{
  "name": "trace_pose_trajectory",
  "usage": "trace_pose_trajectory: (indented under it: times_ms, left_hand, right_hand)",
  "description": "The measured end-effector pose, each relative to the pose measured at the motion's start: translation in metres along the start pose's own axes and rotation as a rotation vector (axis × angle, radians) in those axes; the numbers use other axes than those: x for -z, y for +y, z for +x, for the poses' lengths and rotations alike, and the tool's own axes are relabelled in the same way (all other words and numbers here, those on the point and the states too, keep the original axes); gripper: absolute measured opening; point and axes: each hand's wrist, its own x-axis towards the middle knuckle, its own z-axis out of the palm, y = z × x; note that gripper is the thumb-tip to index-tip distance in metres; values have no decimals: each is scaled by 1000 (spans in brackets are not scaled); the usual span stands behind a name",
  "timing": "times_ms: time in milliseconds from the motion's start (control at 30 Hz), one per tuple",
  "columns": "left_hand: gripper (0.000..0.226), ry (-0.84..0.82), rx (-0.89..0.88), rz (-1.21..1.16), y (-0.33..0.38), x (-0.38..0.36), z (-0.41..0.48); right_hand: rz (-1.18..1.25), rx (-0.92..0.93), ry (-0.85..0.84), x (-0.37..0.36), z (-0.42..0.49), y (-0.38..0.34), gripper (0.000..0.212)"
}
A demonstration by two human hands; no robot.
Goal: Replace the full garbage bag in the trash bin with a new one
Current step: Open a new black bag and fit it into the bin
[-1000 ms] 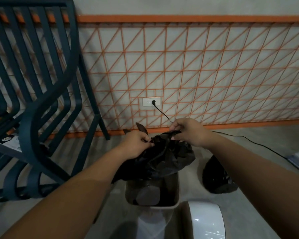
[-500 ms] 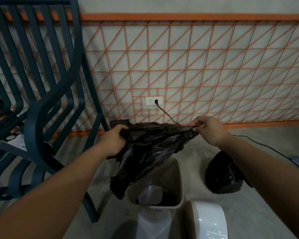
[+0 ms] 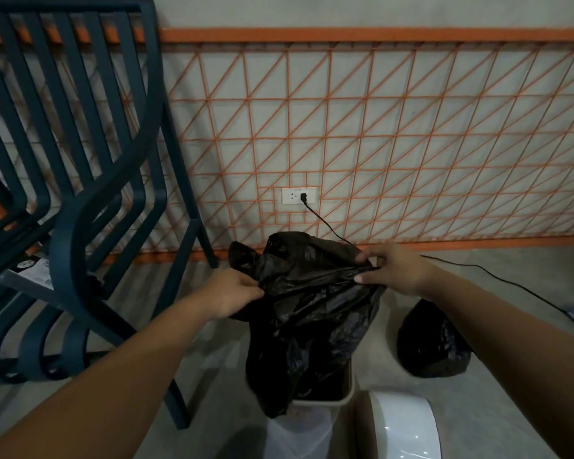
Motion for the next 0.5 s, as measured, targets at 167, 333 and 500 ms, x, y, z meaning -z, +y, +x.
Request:
trace_pose_trajectory:
  times_ms: [167,333,500]
  left_hand:
    - [51,-52,131,-258,9,-7,-1]
    - [63,-72,108,-365,6,-13,4]
    - [35,-121,-31,-100,9,-22,6]
  right_hand:
    - [84,-20,-1,-12,-1,0,12]
    - [193,41,-98,-13,-3,-1,9]
    - [301,-33,-301,-16,-10,-6,30]
